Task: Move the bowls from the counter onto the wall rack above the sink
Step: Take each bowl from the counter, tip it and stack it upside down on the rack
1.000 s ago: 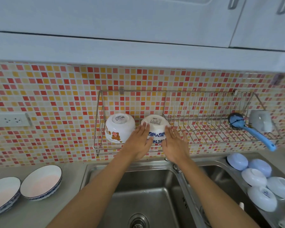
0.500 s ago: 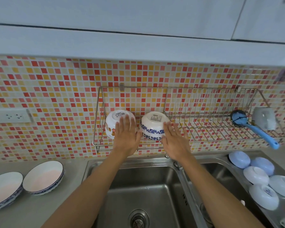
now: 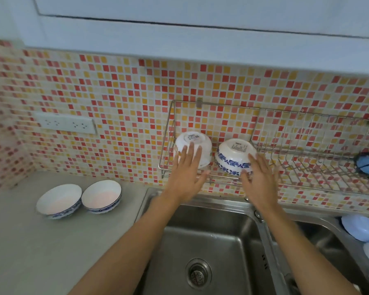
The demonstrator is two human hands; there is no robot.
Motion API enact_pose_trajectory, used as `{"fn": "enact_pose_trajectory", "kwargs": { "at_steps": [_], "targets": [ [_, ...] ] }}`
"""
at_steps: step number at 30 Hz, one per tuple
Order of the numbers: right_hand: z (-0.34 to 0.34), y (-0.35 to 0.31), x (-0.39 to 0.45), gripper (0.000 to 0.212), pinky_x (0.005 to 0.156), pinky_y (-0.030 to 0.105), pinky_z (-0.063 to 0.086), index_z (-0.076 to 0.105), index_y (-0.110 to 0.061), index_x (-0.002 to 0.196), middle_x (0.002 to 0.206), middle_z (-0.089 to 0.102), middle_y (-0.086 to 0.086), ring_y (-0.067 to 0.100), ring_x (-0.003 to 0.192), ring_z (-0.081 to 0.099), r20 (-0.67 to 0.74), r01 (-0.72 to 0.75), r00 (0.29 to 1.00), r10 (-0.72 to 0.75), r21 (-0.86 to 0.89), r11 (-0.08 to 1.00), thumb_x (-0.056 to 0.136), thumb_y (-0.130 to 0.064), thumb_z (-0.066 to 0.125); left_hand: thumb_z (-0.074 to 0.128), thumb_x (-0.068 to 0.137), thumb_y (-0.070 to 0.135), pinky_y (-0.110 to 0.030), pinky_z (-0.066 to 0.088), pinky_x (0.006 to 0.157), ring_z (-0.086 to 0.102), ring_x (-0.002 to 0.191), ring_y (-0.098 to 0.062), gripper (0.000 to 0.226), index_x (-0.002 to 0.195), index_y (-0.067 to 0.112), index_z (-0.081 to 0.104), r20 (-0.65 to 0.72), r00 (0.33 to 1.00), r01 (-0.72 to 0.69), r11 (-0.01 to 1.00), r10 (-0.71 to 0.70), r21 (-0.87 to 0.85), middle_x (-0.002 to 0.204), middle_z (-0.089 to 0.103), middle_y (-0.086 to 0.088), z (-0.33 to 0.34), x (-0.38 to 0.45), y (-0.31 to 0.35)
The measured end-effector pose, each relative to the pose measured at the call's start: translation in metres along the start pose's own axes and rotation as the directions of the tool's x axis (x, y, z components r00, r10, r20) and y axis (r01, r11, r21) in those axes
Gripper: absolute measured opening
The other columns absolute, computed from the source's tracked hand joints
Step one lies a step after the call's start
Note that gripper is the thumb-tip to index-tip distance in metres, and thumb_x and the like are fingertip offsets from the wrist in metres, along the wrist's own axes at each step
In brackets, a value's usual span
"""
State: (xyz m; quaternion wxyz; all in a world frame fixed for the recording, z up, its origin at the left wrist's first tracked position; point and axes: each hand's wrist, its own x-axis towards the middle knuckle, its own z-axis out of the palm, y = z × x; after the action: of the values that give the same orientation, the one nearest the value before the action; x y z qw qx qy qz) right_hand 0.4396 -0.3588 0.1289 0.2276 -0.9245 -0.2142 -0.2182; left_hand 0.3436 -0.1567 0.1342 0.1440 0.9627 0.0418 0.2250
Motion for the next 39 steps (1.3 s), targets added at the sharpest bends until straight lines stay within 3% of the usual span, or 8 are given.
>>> {"fn": "enact_pose_trajectory", "kwargs": {
  "at_steps": [5, 11, 19, 24, 29, 32, 34, 39],
  "targets": [
    [0.021, -0.093, -0.053, 0.038, 0.101, 0.048, 0.046, 0.063, -0.011, 0.124, 0.129, 0.059, 0.007, 0.026, 0.121, 0.052, -0.136, 0.188, 0.98, -0.144, 0.403, 0.896, 0.087, -0.02, 0.067, 0.033, 0.098, 0.044, -0.037, -0.012, 0.114, -0.015, 0.144, -0.011, 0.059, 0.149, 0.032, 0.004, -0.061, 0.99, 0.126, 0.992, -0.126, -0.01, 0.158, -0.007, 0.008, -0.041, -0.083, -0.052],
    [0.091, -0.208, -0.103, 0.032, 0.088, 0.035, 0.054, 0.063, -0.02, 0.119, 0.112, 0.064, -0.005, 0.014, 0.1, 0.061, 0.26, 0.114, 0.903, -0.343, 0.623, 0.774, 0.087, -0.022, 0.067, 0.042, 0.095, 0.032, -0.05, 0.015, 0.116, 0.014, 0.144, -0.022, 0.051, 0.144, 0.023, 0.028, -0.107, 0.921, 0.371, 0.927, -0.374, -0.049, 0.156, 0.019, -0.004, -0.076, -0.152, -0.155],
    [0.201, -0.336, -0.123, 0.025, 0.071, 0.015, 0.045, 0.064, -0.026, 0.11, 0.096, 0.068, -0.004, 0.014, 0.092, 0.065, 0.721, -0.354, 0.657, -0.222, 0.555, 0.753, 0.085, -0.023, 0.069, 0.049, 0.094, 0.024, -0.04, 0.026, 0.114, 0.024, 0.141, -0.024, 0.049, 0.141, 0.014, 0.036, -0.134, 0.718, 0.642, 0.724, -0.683, -0.252, 0.154, 0.026, -0.007, -0.093, -0.205, -0.295],
    [0.254, -0.391, -0.132, 0.033, 0.069, 0.022, 0.044, 0.061, -0.018, 0.119, 0.093, 0.064, -0.006, 0.012, 0.087, 0.06, 0.79, -0.496, 0.601, -0.123, 0.488, 0.718, 0.087, -0.023, 0.066, 0.047, 0.095, 0.02, -0.036, 0.02, 0.112, 0.029, 0.137, -0.029, 0.049, 0.139, 0.004, 0.036, -0.096, 0.651, 0.715, 0.65, -0.753, -0.256, 0.148, 0.034, -0.015, -0.085, -0.218, -0.378],
    [0.294, -0.427, -0.126, 0.045, 0.093, 0.034, 0.05, 0.056, -0.012, 0.13, 0.115, 0.064, 0.006, 0.021, 0.105, 0.061, 0.831, -0.518, 0.554, -0.052, 0.393, 0.76, 0.09, -0.029, 0.063, 0.047, 0.095, 0.023, -0.042, 0.024, 0.113, 0.03, 0.136, -0.033, 0.052, 0.14, 0.002, 0.033, 0.021, 0.564, 0.794, 0.536, -0.825, -0.288, 0.148, 0.034, -0.018, -0.069, -0.213, -0.436],
    [0.315, -0.443, -0.123, 0.045, 0.091, 0.051, 0.052, 0.063, -0.006, 0.111, 0.112, 0.067, 0.012, 0.034, 0.104, 0.064, 0.865, -0.555, 0.501, -0.022, 0.34, 0.759, 0.085, -0.042, 0.059, 0.048, 0.095, 0.023, -0.037, 0.02, 0.112, 0.026, 0.139, -0.032, 0.06, 0.145, 0.001, 0.022, 0.11, 0.494, 0.836, 0.436, -0.863, -0.332, 0.152, 0.026, -0.018, -0.059, -0.205, -0.456],
    [0.326, -0.452, -0.12, 0.038, 0.084, 0.053, 0.055, 0.059, -0.011, 0.1, 0.106, 0.065, 0.012, 0.035, 0.095, 0.066, 0.885, -0.608, 0.466, 0.006, 0.315, 0.729, 0.086, -0.045, 0.057, 0.049, 0.095, 0.023, -0.038, 0.021, 0.112, 0.027, 0.139, -0.034, 0.064, 0.146, 0.0, 0.017, 0.175, 0.439, 0.862, 0.357, -0.882, -0.36, 0.152, 0.025, -0.019, -0.052, -0.2, -0.468],
    [0.352, -0.469, -0.118, 0.036, 0.078, 0.044, 0.06, 0.046, -0.018, 0.126, 0.124, 0.06, 0.01, 0.026, 0.08, 0.071, 0.933, -0.82, 0.347, 0.102, 0.249, 0.515, 0.095, -0.034, 0.053, 0.043, 0.097, 0.016, -0.042, 0.04, 0.093, 0.049, 0.117, -0.043, 0.04, 0.132, 0.0, 0.033, 0.237, 0.346, 0.897, 0.246, -0.908, -0.367, 0.13, 0.05, -0.029, -0.036, -0.197, -0.491]
  ]
}}
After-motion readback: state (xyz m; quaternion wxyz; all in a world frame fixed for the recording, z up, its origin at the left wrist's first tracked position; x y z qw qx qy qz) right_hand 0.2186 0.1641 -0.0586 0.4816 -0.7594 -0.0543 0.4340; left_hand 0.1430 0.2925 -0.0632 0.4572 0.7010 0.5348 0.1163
